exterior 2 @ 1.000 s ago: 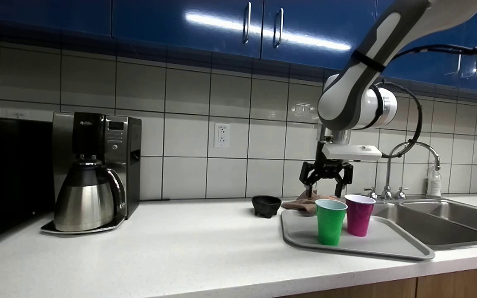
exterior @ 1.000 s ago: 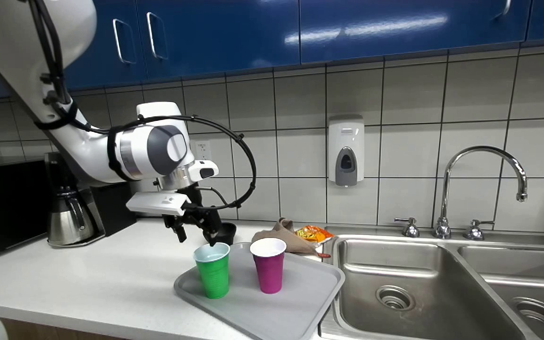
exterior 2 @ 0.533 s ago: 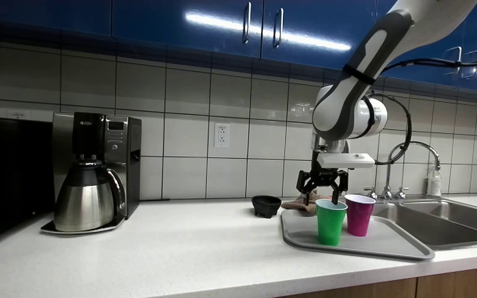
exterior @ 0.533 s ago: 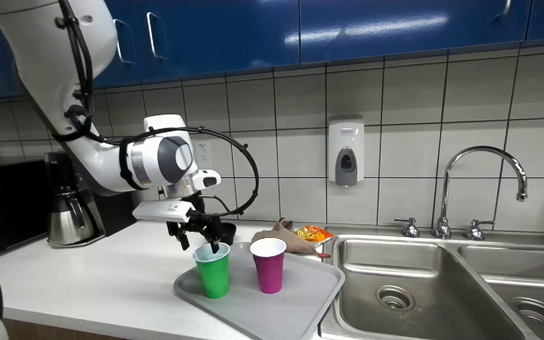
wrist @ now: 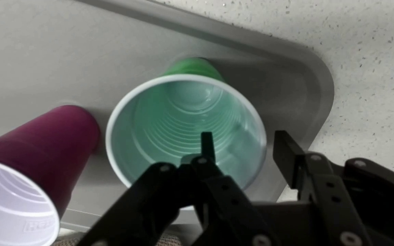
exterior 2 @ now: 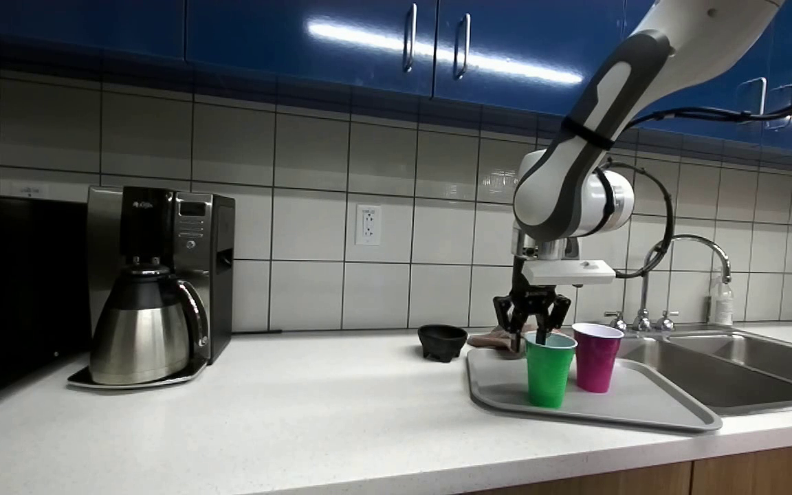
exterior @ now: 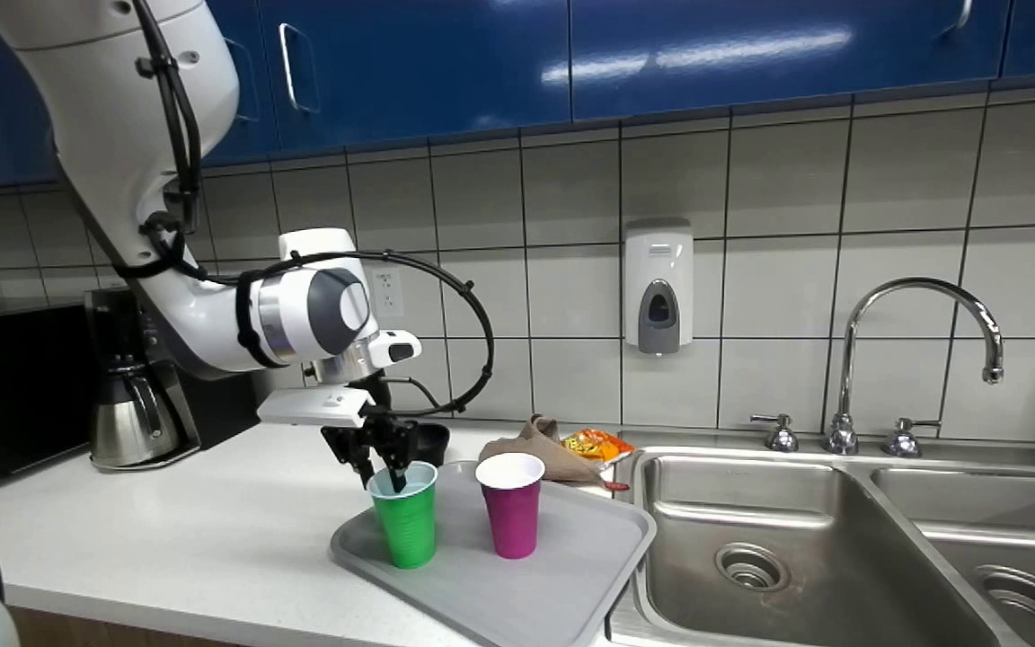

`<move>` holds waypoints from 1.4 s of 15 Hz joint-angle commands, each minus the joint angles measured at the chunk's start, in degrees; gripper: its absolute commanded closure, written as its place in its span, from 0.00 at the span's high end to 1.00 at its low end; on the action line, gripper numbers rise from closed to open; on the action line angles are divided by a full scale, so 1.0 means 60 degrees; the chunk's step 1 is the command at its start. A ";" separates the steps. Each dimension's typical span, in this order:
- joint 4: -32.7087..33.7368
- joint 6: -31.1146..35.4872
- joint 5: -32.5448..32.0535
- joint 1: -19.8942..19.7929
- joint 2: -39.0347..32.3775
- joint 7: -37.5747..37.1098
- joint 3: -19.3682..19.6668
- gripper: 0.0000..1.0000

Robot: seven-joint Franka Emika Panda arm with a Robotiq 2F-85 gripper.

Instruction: Remove the green and purple cups from the tray

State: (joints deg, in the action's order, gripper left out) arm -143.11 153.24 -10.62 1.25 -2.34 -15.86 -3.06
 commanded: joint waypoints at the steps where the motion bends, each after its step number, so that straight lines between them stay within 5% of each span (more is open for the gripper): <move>1: 0.0177 -0.0046 -0.0371 0.0113 -0.0117 -0.0406 0.0171 0.20; 4: 0.0134 -0.0063 -0.0422 0.0111 -0.0047 -0.0449 0.0225 0.01; 21: 0.0153 -0.0347 -0.1378 0.0551 0.0779 -0.1757 -0.0222 0.01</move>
State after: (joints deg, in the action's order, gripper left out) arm -142.91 153.15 -15.82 3.96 0.75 -22.24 -3.05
